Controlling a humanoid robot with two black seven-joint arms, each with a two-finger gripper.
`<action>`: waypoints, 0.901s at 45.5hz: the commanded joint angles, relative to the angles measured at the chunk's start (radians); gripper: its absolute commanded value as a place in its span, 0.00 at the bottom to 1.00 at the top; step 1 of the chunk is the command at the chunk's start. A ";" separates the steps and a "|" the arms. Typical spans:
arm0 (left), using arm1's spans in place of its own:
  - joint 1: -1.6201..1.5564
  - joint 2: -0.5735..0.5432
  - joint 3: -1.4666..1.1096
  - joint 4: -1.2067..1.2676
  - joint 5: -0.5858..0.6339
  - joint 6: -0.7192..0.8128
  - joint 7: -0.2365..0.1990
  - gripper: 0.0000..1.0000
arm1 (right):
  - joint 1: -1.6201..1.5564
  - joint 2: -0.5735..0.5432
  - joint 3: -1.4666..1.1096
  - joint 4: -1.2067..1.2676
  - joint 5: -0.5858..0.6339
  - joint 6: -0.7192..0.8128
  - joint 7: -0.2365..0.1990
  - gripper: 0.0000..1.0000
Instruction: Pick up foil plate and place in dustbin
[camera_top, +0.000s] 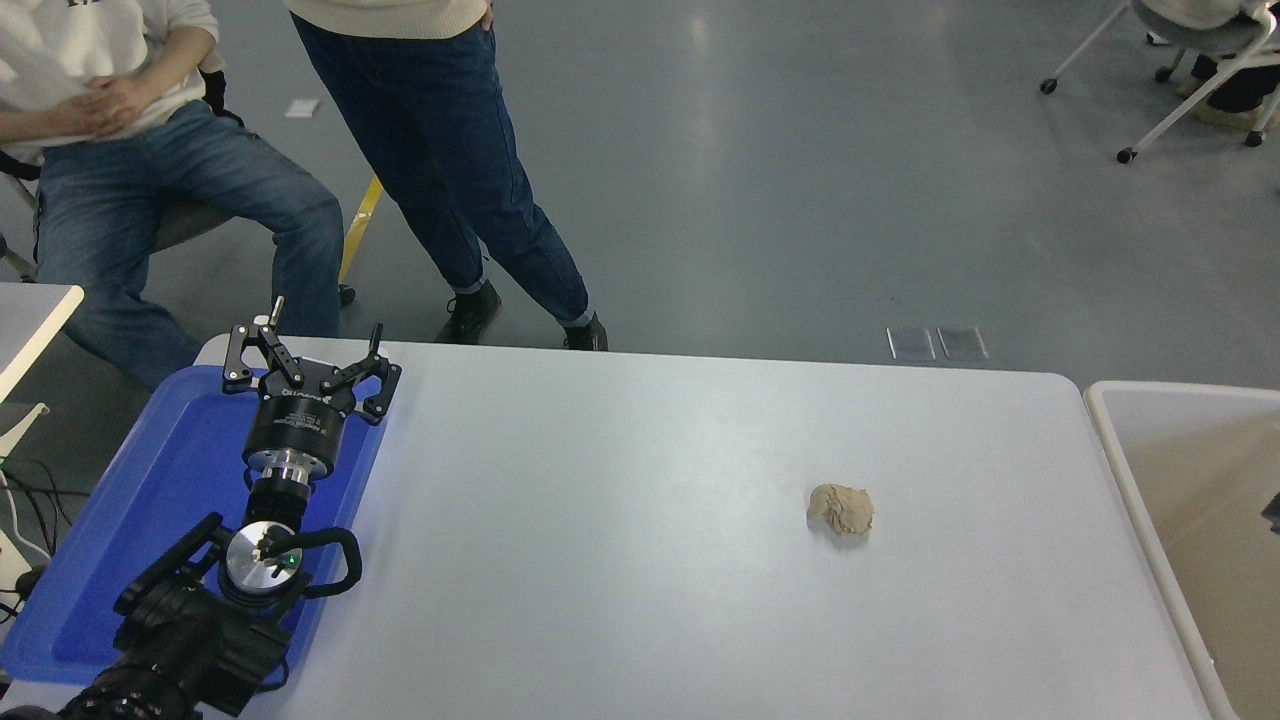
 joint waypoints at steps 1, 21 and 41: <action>0.000 0.000 0.001 0.000 0.000 0.000 0.001 1.00 | 0.232 0.043 -0.211 0.045 -0.003 0.345 0.000 1.00; 0.001 0.000 0.000 0.000 0.000 0.000 0.001 1.00 | 0.682 0.231 -0.417 0.328 -0.011 0.609 0.000 1.00; 0.001 0.000 0.000 0.000 -0.002 0.001 0.001 1.00 | 0.837 0.392 -0.271 0.411 0.007 0.609 0.006 1.00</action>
